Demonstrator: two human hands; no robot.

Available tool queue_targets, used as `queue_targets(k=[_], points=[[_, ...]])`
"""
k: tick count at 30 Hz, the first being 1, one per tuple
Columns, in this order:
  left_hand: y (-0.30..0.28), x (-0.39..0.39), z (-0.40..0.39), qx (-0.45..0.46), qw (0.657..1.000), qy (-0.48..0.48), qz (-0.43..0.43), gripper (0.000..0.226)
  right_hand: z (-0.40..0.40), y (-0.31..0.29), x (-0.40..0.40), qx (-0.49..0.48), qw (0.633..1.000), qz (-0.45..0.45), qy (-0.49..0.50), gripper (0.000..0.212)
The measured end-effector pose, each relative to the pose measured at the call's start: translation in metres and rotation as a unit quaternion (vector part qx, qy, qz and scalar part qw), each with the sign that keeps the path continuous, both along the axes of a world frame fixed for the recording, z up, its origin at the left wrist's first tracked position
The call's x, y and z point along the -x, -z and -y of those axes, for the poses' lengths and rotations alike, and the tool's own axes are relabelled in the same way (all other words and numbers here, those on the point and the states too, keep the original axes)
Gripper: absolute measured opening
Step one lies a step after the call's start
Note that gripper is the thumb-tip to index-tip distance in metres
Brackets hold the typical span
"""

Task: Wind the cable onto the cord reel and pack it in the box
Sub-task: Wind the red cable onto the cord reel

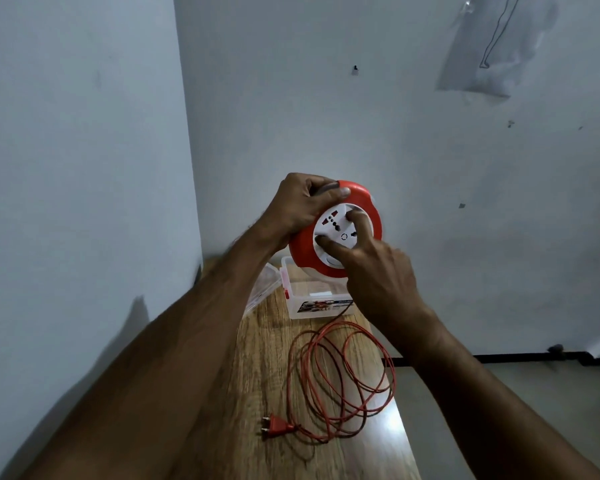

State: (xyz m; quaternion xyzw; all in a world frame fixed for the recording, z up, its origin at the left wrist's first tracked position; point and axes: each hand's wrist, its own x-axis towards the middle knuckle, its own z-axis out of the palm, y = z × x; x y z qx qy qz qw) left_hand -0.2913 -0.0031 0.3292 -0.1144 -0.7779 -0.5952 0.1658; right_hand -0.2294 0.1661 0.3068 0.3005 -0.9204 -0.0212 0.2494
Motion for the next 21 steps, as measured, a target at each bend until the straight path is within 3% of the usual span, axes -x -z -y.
queue_targets(k=[4, 8, 12, 15, 17, 19, 21], points=[[-0.001, -0.001, 0.002, -0.008, 1.0, -0.002, 0.009, 0.025, -0.003, -0.007, 0.005, -0.046, 0.998, -0.038, -0.009, 0.07], [-0.003, -0.002, 0.002, 0.003, 1.0, 0.002, 0.008, 0.027, -0.006, -0.001, 0.017, -0.019, 0.994, -0.096, -0.037, 0.064], [-0.001, -0.001, 0.0, 0.009, 1.0, -0.01, 0.004, 0.031, -0.004, 0.003, 0.031, 0.135, 0.987, -0.083, -0.026, 0.062], [0.003, -0.002, -0.005, -0.007, 1.0, -0.017, 0.0, 0.032, 0.007, 0.007, 0.028, 0.304, 0.952, -0.043, 0.003, 0.059], [0.006, -0.001, -0.01, 0.0, 1.0, -0.029, -0.008, 0.036, 0.017, 0.012, 0.027, 0.463, 0.883, 0.043, 0.063, 0.06], [0.007, 0.0, -0.013, 0.018, 0.999, -0.043, -0.022, 0.037, 0.026, 0.014, 0.026, 0.61, 0.758, 0.193, 0.126, 0.062], [0.009, 0.001, -0.014, 0.029, 0.998, -0.046, -0.032, 0.038, 0.031, 0.012, 0.025, 0.713, 0.606, 0.32, 0.146, 0.062]])
